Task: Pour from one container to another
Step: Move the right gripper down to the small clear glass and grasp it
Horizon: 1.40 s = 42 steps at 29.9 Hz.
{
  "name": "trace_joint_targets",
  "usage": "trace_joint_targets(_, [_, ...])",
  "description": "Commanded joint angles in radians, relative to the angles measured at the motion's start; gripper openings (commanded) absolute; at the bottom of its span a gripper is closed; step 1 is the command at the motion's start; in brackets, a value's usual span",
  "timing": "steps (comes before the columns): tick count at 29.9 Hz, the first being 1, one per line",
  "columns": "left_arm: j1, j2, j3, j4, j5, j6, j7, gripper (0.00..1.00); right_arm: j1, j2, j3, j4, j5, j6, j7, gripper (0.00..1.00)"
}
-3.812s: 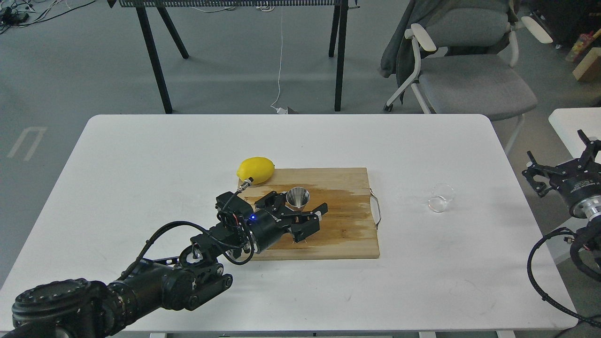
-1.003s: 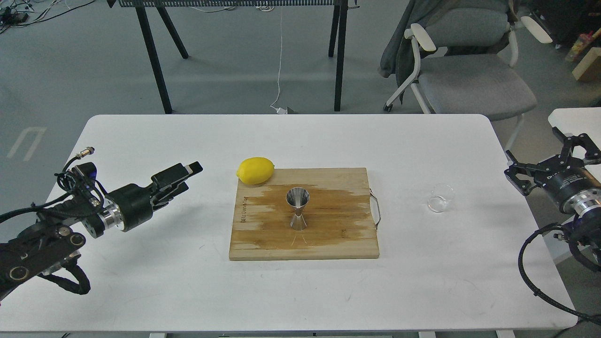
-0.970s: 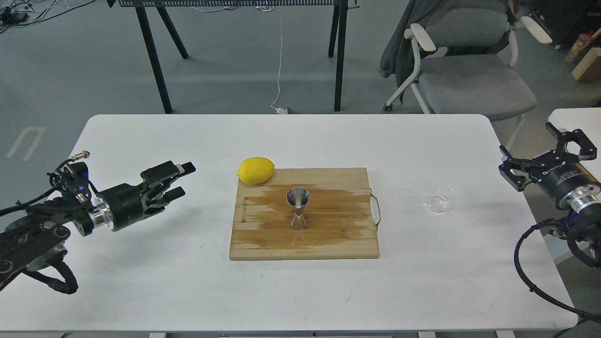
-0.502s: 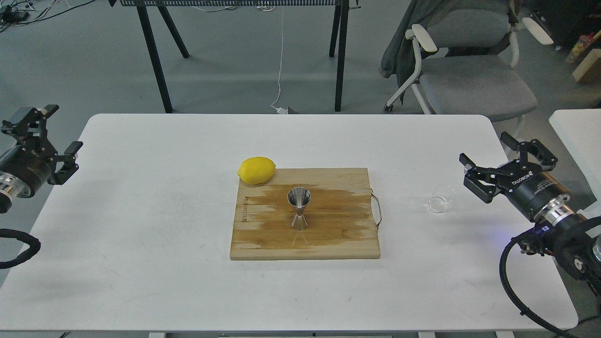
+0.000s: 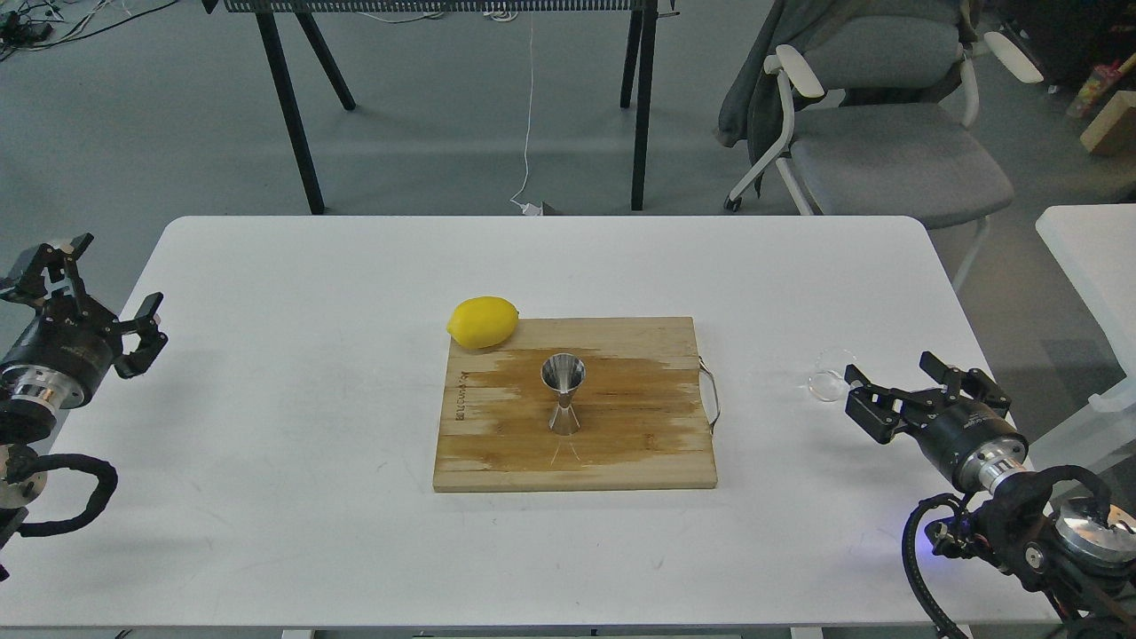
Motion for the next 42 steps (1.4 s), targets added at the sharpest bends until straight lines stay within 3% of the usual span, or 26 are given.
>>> trace_joint_targets(1, [0.004,-0.002,0.000,0.000,0.000,0.000,0.000,0.99,0.017,0.025,0.001,-0.012,-0.006,-0.076,0.011,1.00])
trace_joint_targets(13, [0.021,-0.050,0.002,0.051,0.001,0.000,0.000,0.99,0.091,0.032,-0.016,-0.058,-0.010,-0.180,0.045,1.00])
trace_joint_targets(22, [0.024,-0.051,0.002,0.054,0.001,0.000,0.000,0.99,0.143,0.086,-0.019,-0.108,-0.059,-0.262,0.045,1.00])
trace_joint_targets(42, [0.032,-0.073,0.008,0.097,0.001,0.000,0.000,0.99,0.235,0.157,-0.051,-0.253,-0.103,-0.268,0.043,0.99])
